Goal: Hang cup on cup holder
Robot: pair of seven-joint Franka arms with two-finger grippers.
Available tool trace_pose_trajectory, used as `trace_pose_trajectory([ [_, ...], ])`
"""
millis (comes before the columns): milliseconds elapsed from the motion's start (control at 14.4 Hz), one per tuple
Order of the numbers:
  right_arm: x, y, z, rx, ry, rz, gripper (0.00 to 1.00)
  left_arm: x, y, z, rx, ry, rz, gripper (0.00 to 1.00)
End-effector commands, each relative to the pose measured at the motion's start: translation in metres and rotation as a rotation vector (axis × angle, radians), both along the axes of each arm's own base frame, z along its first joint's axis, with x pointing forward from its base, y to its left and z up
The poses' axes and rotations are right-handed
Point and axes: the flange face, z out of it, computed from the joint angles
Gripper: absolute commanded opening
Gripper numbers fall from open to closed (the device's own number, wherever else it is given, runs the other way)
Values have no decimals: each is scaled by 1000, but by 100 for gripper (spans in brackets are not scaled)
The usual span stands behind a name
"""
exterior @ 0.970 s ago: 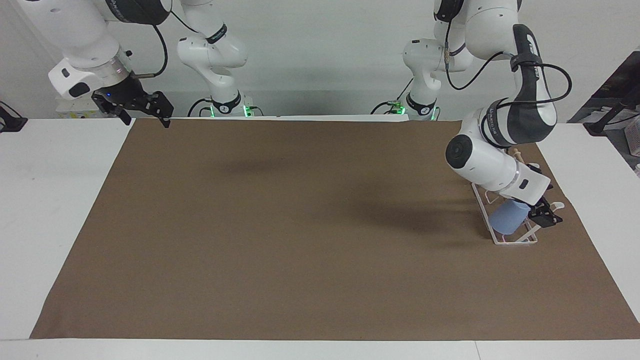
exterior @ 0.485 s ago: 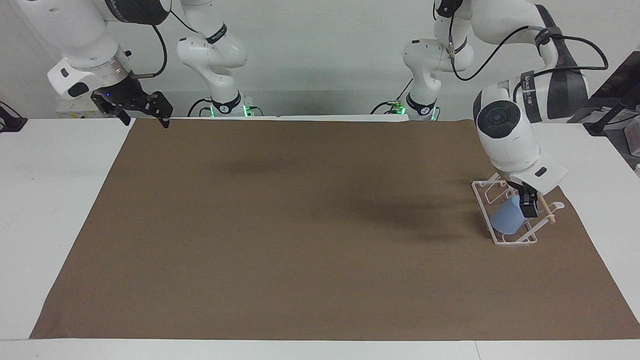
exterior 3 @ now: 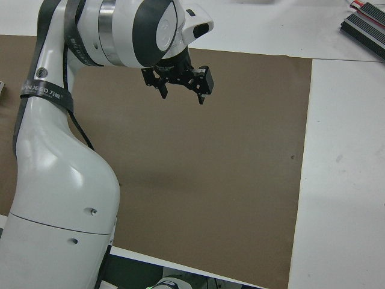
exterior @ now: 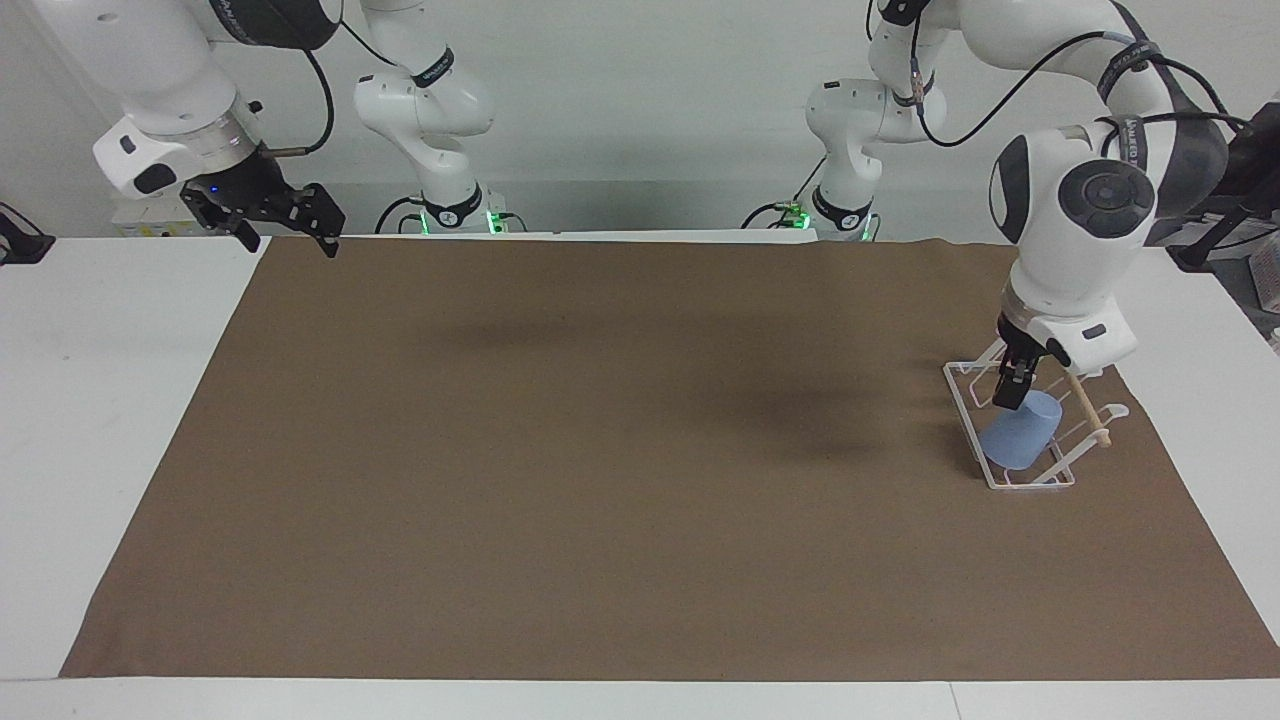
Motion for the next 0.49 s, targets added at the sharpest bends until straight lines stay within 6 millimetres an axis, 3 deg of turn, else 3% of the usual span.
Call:
trace_pose_trajectory([
  [0, -4, -2, 2, 1, -5, 11, 100, -14, 17, 18, -131, 93, -195, 100],
  [416, -4, -2, 2, 3, -8, 11, 100, -28, 13, 41, -266, 143, -648, 100],
])
